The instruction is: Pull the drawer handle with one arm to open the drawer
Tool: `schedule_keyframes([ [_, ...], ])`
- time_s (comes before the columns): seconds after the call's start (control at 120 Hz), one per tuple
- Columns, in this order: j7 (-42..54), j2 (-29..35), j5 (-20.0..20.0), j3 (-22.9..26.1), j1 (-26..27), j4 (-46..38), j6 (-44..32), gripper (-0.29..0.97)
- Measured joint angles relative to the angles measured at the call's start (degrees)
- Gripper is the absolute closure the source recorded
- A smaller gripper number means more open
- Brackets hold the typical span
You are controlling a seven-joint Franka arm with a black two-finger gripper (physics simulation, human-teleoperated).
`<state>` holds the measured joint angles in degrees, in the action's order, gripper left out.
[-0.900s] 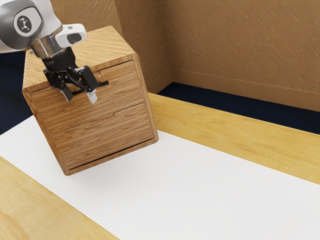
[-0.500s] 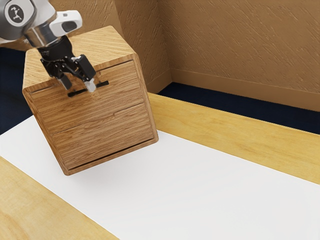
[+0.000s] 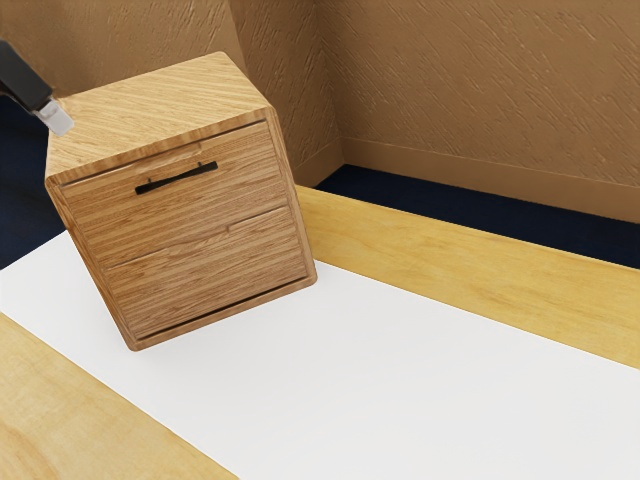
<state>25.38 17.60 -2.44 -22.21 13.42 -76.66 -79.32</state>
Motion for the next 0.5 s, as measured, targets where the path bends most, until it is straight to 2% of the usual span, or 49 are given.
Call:
schedule_keyframes([
  [0.108, 5.7, 4.1, -3.0, 5.5, 0.0, -5.4, -2.5, 0.00],
  [0.267, 12.7, 7.6, -4.7, 8.3, -1.1, -8.7, -4.8, 0.00],
  [0.3, 14.0, 7.8, -4.6, 12.8, -7.2, -9.1, -5.1, 0.00],
  [0.342, 15.8, 8.0, -3.3, 20.7, -18.2, -9.4, -5.4, 0.00],
  [0.375, 17.1, 8.1, -2.1, 24.9, -23.6, -9.8, -5.7, 0.00],
  [0.425, 19.0, 8.5, -0.8, 28.1, -27.5, -10.6, -6.2, 0.00],
  [0.5, 21.5, 9.2, 0.5, 29.7, -29.1, -12.1, -6.7, 0.00],
])
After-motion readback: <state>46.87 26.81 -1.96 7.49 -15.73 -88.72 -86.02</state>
